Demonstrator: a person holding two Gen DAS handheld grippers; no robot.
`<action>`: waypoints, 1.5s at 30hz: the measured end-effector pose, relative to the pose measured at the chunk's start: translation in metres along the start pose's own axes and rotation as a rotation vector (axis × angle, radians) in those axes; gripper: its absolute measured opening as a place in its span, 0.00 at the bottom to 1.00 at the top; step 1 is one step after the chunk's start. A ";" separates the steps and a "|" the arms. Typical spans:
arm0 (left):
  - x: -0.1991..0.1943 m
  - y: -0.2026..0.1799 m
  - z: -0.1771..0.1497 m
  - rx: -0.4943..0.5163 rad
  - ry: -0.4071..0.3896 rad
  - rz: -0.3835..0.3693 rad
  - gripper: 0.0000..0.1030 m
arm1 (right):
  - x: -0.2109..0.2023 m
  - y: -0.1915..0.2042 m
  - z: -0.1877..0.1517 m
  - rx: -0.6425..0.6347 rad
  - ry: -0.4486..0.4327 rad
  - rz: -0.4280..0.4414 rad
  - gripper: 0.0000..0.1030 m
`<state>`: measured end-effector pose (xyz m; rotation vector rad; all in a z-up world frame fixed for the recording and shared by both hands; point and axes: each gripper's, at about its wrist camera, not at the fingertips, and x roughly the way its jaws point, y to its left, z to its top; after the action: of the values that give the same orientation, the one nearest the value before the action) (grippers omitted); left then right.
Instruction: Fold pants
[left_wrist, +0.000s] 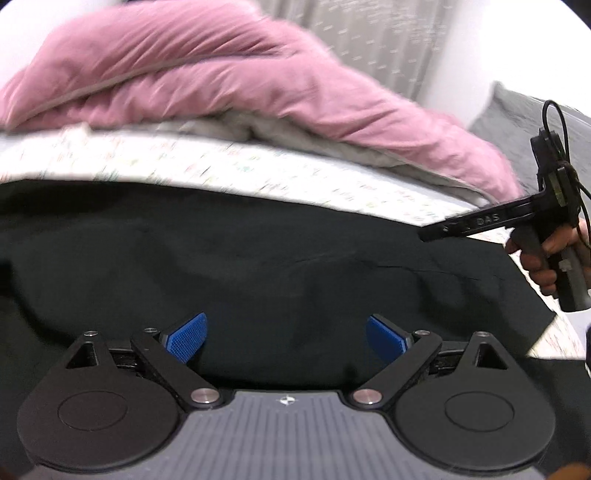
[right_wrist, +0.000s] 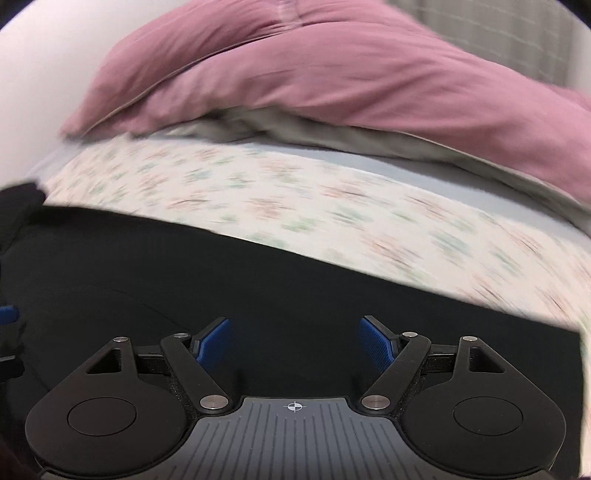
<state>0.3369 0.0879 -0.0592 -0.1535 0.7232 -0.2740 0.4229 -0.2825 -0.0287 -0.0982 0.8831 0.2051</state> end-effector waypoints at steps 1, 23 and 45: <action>0.004 0.004 0.000 -0.022 0.025 0.012 1.00 | 0.011 0.014 0.009 -0.049 0.005 -0.007 0.76; 0.010 0.021 -0.005 -0.068 0.105 0.015 1.00 | 0.139 0.058 0.088 -0.100 0.132 0.073 0.67; -0.073 0.091 0.012 -0.304 -0.135 0.010 1.00 | -0.079 0.181 0.040 -0.338 -0.100 0.025 0.00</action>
<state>0.3104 0.1967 -0.0254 -0.4527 0.6278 -0.1415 0.3648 -0.1103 0.0573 -0.3880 0.7438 0.3782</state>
